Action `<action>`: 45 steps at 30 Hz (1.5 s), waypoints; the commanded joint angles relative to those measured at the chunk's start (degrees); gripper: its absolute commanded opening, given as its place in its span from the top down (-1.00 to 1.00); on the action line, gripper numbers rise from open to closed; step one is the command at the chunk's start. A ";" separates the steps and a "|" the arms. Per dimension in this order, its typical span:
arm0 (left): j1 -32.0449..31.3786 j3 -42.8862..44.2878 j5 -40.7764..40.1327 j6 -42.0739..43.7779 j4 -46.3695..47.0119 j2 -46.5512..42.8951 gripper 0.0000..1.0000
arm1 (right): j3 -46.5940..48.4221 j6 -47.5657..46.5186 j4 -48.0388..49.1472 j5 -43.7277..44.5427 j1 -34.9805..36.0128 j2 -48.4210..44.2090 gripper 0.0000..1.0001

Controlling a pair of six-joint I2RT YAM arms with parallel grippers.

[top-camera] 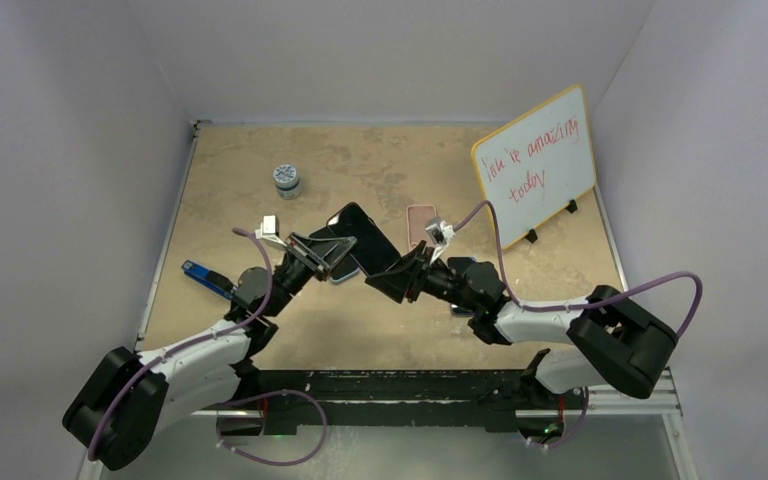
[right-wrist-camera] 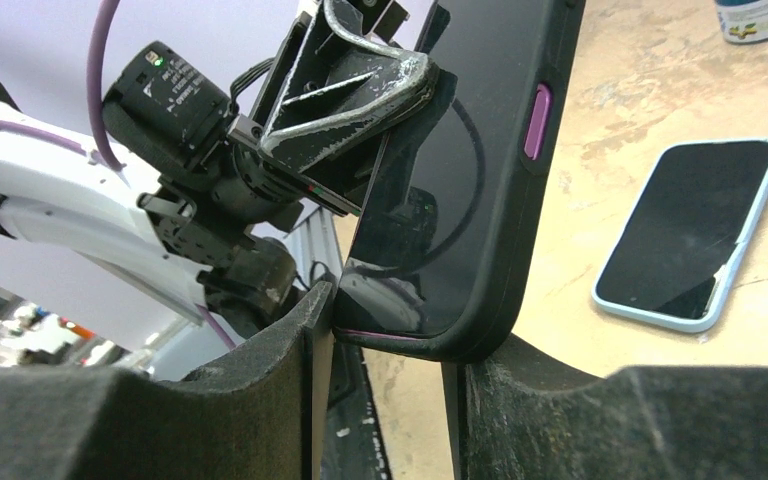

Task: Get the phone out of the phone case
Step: Remove the phone case from the phone.

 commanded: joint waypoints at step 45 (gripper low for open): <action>13.15 22.61 46.65 28.10 -18.88 -0.93 1.00 | -0.19 -27.07 -25.96 -13.82 0.43 -20.92 -0.28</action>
